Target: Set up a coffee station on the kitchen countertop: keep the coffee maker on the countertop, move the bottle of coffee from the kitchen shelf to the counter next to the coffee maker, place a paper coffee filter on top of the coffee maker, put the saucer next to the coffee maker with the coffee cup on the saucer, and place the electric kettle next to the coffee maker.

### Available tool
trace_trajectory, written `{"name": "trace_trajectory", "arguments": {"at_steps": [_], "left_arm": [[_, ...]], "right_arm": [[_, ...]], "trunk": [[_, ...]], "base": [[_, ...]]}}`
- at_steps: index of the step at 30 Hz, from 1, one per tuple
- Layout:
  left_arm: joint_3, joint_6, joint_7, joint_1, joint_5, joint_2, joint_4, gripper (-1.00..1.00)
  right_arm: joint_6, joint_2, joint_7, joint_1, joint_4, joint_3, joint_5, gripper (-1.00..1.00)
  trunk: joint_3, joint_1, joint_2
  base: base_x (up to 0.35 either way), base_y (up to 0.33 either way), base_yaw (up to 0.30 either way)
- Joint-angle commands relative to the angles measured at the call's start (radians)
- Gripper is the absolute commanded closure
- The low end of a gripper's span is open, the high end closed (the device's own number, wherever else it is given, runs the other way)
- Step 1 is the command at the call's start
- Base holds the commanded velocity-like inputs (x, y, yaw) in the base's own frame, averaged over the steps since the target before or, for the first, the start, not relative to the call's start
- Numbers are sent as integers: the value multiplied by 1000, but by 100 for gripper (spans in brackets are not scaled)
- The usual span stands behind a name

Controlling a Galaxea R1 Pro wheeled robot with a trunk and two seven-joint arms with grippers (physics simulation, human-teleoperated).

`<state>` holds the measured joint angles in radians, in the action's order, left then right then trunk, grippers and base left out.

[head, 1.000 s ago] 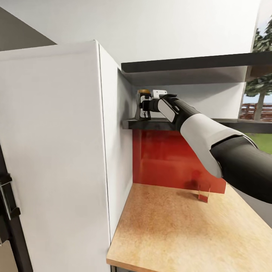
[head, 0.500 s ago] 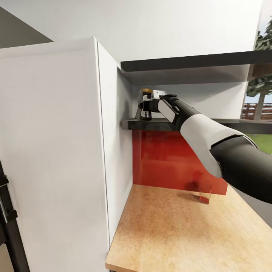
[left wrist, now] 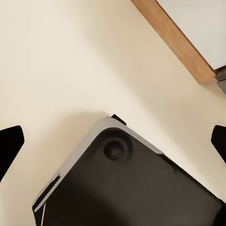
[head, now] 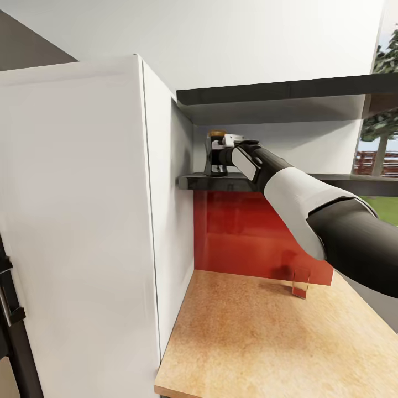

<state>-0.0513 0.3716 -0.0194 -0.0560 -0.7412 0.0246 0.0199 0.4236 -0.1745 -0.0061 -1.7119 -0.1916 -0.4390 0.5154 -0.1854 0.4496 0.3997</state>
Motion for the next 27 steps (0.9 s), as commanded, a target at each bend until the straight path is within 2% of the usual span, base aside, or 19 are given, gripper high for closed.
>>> {"name": "trace_trajectory", "arguments": {"at_steps": [1, 8, 27], "left_arm": [[-5, 1, -2, -1, -9, 0, 2, -100], [-5, 3, -2, -1, -9, 0, 2, -100], [-5, 0, -2, -1, -9, 2, 2, -100]], "right_arm": [[4, 0, 0, 0, 0, -3, 9, 100], [4, 0, 4, 0, 0, -2, 9, 100], [13, 0, 18, 0, -2, -3, 9, 100]], "trunk": [[0, 0, 0], [-2, 0, 0], [-32, 0, 0]], "base": [[0, 0, 0], [0, 0, 0], [0, 0, 0]]}}
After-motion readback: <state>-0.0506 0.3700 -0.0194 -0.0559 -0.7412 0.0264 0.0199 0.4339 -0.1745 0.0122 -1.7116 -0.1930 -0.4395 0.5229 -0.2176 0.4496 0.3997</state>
